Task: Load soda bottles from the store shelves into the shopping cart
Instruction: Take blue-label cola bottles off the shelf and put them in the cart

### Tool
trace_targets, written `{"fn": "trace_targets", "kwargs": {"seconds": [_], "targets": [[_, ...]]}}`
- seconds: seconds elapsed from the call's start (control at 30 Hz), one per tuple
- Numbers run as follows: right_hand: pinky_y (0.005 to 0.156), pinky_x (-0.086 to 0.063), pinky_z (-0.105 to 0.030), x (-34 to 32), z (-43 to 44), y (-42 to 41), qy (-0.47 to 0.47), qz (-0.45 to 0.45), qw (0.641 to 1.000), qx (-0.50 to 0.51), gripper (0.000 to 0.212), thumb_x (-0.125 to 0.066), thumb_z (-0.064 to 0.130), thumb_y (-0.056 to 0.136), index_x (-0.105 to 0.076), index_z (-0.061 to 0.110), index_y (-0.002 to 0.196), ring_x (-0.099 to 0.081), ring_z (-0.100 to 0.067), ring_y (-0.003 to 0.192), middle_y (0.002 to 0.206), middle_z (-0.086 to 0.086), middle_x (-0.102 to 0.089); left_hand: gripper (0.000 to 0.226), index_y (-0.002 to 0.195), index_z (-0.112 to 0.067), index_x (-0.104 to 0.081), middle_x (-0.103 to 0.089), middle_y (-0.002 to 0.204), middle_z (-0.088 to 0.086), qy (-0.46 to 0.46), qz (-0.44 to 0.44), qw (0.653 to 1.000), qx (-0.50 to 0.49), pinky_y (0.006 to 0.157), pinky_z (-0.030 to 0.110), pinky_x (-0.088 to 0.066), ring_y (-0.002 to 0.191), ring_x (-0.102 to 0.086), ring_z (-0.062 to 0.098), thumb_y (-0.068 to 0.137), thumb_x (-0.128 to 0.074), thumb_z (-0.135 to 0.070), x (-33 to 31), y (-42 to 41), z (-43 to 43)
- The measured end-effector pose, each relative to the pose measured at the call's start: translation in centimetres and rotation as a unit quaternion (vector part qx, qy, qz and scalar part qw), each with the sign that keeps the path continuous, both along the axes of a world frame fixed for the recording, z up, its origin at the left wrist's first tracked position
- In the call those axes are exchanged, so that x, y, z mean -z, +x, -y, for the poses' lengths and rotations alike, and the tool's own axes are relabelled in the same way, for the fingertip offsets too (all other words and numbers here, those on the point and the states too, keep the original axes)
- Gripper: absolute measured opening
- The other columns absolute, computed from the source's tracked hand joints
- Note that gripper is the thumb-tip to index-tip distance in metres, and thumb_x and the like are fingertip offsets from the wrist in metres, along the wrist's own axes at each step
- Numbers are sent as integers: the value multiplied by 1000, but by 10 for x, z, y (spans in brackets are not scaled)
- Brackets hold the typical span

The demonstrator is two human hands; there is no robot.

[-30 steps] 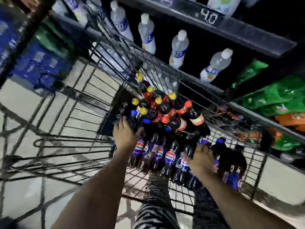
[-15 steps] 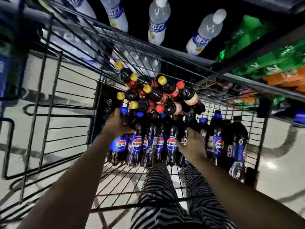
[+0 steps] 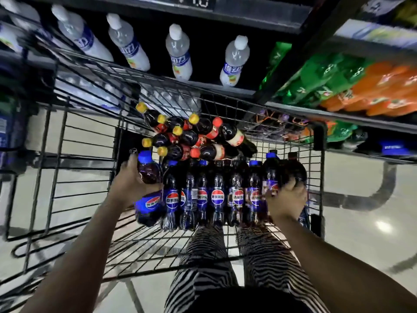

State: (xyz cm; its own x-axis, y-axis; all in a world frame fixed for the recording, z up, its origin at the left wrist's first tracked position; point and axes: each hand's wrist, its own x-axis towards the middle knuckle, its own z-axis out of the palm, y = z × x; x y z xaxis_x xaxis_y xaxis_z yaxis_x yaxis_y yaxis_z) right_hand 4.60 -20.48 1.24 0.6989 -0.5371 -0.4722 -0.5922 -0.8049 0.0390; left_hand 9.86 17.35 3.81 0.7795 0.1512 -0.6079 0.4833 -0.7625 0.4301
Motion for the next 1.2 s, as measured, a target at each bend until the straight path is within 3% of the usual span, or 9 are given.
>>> {"fn": "trace_targets", "kwargs": {"seconds": [0.17,0.37,0.43,0.5,0.67,0.8,0.87,1.0,1.2], "targets": [[99,-39,-45,4,49,-6,32,37,992,118,80,-66,39,84,-29,-7,138,-44,-43,122,133,-31,-45,78,111,-19,-42,-62,100,-6,-111,35,991,-60,89,32,-47,98,-61,19,53,-94,-25,-28,31,31],[73,-51,-37,12,58,-9,62,80,983,150,57,-75,44,71,-60,0,103,-61,-37,93,104,-20,-61,95,122,-18,-47,-67,112,1,-252,-36,965,-56,69,24,-57,92,-69,6,45,-94,-48,-19,56,90],[75,-50,-37,15,59,-13,69,109,982,137,51,-77,38,71,-62,0,101,-59,-37,95,102,-19,-61,61,111,-25,-47,-68,99,-4,-285,-46,955,-67,55,10,-51,71,-66,-7,66,-88,-17,-14,54,114],[79,-49,-37,19,60,-19,79,136,981,116,49,-80,30,70,-61,-2,102,-57,-37,97,103,-21,-61,57,110,-27,-48,-71,87,-5,-319,-67,940,-96,48,13,-50,64,-67,-4,68,-80,-4,-10,48,136],[83,-46,-36,20,67,-27,117,159,974,110,52,-77,22,73,-58,0,115,-55,-35,100,109,-17,-58,92,118,-8,-62,-73,97,3,-404,-120,875,-237,62,26,-56,94,-69,23,38,-90,-44,14,32,158],[93,-44,-37,19,70,-31,149,179,965,124,53,-73,22,78,-55,1,123,-53,-34,108,119,-17,-56,55,85,-19,-80,-75,91,3,-474,-198,790,-336,67,26,-58,79,-72,16,45,-83,-56,22,17,184],[96,-44,-39,19,69,-30,149,176,964,136,57,-74,23,77,-53,0,125,-52,-33,110,121,-18,-54,63,92,-17,-78,-74,98,8,-477,-215,761,-383,73,33,-59,85,-71,21,44,-84,-55,26,13,196],[103,-36,-42,21,58,-13,90,88,983,131,68,-72,38,79,-47,-4,126,-45,-37,117,126,-23,-49,62,109,-14,-67,-73,93,9,-474,-193,748,-422,67,35,-60,78,-72,22,62,-69,-54,22,13,212],[110,-27,-48,24,50,3,48,-17,983,177,89,-64,57,78,-33,-2,137,-34,-36,132,141,-21,-40,39,91,-18,-65,-74,70,2,-452,-176,775,-406,47,26,-55,58,-70,16,94,-43,-50,12,7,223]]}}
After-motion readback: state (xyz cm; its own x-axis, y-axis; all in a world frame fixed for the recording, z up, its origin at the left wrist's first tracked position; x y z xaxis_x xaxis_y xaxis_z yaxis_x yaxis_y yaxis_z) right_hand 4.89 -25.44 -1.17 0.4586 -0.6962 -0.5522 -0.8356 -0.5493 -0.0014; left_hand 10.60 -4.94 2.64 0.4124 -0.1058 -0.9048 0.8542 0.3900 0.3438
